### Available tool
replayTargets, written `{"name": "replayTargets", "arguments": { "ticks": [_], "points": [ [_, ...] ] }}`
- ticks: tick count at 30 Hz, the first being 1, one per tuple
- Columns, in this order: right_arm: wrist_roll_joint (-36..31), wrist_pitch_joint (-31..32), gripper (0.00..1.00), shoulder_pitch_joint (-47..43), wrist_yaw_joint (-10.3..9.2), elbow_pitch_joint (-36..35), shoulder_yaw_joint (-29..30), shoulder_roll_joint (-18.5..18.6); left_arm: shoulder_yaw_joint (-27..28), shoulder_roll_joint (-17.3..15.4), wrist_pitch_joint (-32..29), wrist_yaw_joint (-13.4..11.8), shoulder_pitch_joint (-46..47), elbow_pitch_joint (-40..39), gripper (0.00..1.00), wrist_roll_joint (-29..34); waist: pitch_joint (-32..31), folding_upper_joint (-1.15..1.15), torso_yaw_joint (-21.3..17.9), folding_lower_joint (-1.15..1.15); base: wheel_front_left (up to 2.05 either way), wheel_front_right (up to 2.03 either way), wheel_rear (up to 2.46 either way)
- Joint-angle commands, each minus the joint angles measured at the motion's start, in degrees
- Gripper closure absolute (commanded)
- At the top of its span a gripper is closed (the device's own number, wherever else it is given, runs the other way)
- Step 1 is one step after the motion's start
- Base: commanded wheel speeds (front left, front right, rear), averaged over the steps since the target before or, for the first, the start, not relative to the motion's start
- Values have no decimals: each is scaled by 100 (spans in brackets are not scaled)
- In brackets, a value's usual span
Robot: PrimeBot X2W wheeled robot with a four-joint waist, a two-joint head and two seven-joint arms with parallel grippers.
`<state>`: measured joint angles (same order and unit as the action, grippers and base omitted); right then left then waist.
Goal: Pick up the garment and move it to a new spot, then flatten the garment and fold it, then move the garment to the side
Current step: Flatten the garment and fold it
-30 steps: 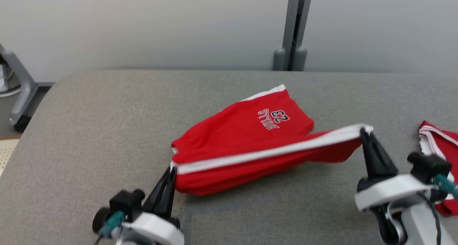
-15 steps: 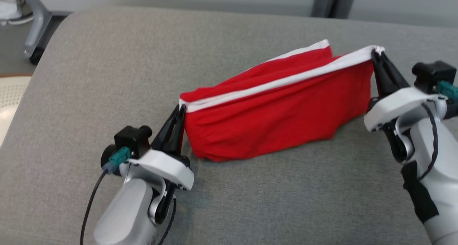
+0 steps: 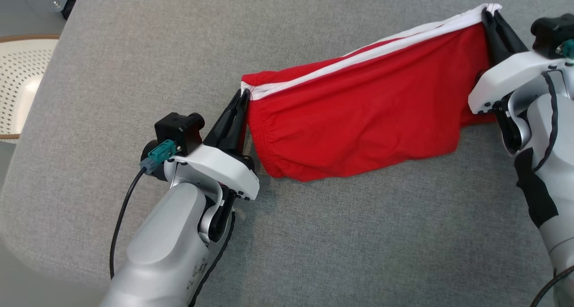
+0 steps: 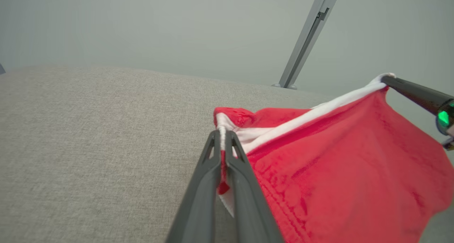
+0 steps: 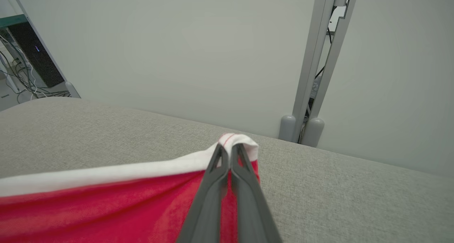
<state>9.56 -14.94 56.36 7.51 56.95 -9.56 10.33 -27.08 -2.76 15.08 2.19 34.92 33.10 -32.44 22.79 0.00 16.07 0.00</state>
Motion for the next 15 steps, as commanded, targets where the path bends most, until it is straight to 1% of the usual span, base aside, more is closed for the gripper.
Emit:
{"name": "replayTargets", "arguments": {
  "ticks": [1, 2, 3, 4, 5, 9, 13, 15],
  "points": [
    [-75, -29, 93, 109, -5, 64, 70, 19, -58, -32, 6, -52, 139, 52, 100, -60, 132, 0, 26, 0, 0, 0, 0],
    [-111, -28, 62, 152, -5, 95, 102, -1, -87, -33, 7, -85, 166, 74, 95, -88, 172, 0, 28, 0, 0, 0, 0],
    [-127, -29, 22, 181, -5, 93, 129, -45, -103, -34, 7, -102, 192, 81, 67, -124, 194, 0, 35, 0, 0, 0, 0],
    [-154, -29, 0, 210, -5, 64, 179, -72, -109, -35, 7, -148, 194, 101, 32, -173, 215, 0, 39, 0, 0, 0, 0],
    [-190, -29, 0, 236, -5, 46, 220, -86, -106, -38, 6, -169, 188, 123, 0, -241, 244, 0, 37, 0, 0, 0, 0],
    [-252, -29, 0, 159, -5, -16, 462, -90, -169, -31, 7, -270, 97, 203, 0, -260, 249, 0, 24, 0, 0, 0, 0],
    [-253, -29, 0, 19, -4, -129, 609, -126, 1, -32, 7, -399, -40, 108, 0, -144, 212, 0, -15, 0, 0, 0, 0],
    [-201, -29, 0, -56, -4, -114, 548, -114, 108, -33, 7, -470, -149, 23, 0, 4, 185, 0, -41, 0, 0, 0, 0]
  ]
}}
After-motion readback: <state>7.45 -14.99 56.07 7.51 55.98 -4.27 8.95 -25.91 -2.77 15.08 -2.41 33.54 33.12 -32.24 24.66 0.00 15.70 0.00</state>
